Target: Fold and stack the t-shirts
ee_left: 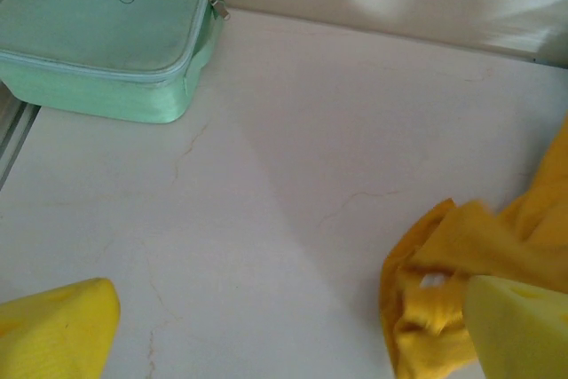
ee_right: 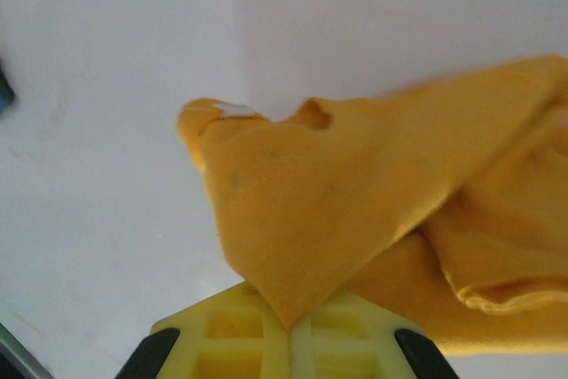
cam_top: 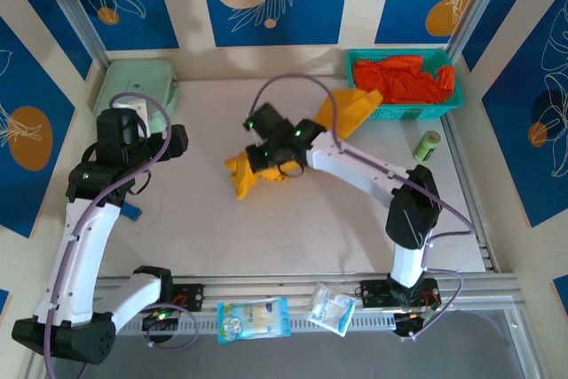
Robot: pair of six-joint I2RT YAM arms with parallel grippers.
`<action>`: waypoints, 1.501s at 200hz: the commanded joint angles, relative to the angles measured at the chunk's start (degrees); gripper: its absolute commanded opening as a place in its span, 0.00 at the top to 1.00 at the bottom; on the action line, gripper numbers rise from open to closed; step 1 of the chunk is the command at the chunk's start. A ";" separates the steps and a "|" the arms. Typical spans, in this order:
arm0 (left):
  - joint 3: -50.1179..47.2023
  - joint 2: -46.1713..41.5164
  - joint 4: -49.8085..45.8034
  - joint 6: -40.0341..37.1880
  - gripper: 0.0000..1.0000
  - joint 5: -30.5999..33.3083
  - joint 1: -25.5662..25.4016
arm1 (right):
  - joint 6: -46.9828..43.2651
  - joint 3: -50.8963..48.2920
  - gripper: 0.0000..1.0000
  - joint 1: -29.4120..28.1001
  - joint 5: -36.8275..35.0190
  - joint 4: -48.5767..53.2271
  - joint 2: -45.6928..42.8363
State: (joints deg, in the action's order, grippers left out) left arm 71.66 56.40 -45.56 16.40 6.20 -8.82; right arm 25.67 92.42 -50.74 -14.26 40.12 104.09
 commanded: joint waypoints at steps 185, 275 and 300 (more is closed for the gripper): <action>-2.41 28.19 17.50 -0.98 0.01 -15.22 -29.56 | 16.84 -10.88 0.23 32.36 -0.39 5.07 -2.25; 10.96 51.28 9.28 -0.81 0.28 14.48 -31.80 | 20.13 1.99 0.44 35.71 0.71 3.98 19.52; 10.63 52.22 11.21 -0.41 0.54 15.26 -31.02 | 20.98 1.23 0.69 35.67 1.41 2.92 20.18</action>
State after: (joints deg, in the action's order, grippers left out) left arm 80.53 107.72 -35.18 15.16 16.95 -40.69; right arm 44.95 93.08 -15.07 -15.40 44.36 123.17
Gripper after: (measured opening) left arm 0.574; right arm 0.404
